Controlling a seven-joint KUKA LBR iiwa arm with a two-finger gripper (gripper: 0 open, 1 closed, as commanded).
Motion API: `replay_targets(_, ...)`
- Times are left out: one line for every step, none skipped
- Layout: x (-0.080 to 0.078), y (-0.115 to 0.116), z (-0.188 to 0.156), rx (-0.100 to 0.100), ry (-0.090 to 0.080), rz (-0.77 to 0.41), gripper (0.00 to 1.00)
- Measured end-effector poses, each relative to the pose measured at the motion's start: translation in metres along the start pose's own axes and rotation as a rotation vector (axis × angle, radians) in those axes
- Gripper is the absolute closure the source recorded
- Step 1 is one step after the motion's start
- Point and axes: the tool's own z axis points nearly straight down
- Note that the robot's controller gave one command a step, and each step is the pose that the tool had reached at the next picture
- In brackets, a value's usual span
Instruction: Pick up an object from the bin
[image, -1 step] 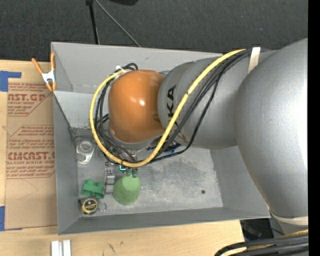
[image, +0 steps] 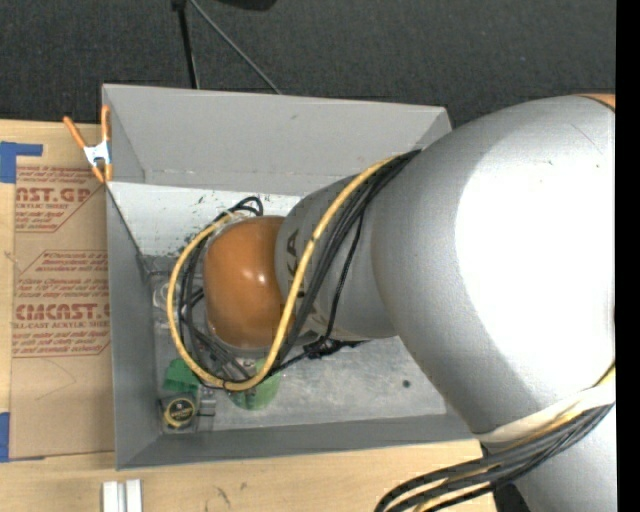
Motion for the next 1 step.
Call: replay_targets(-0.0033, -0.0001, -0.0046, -0.002, -0.008, 0.002, 1.00)
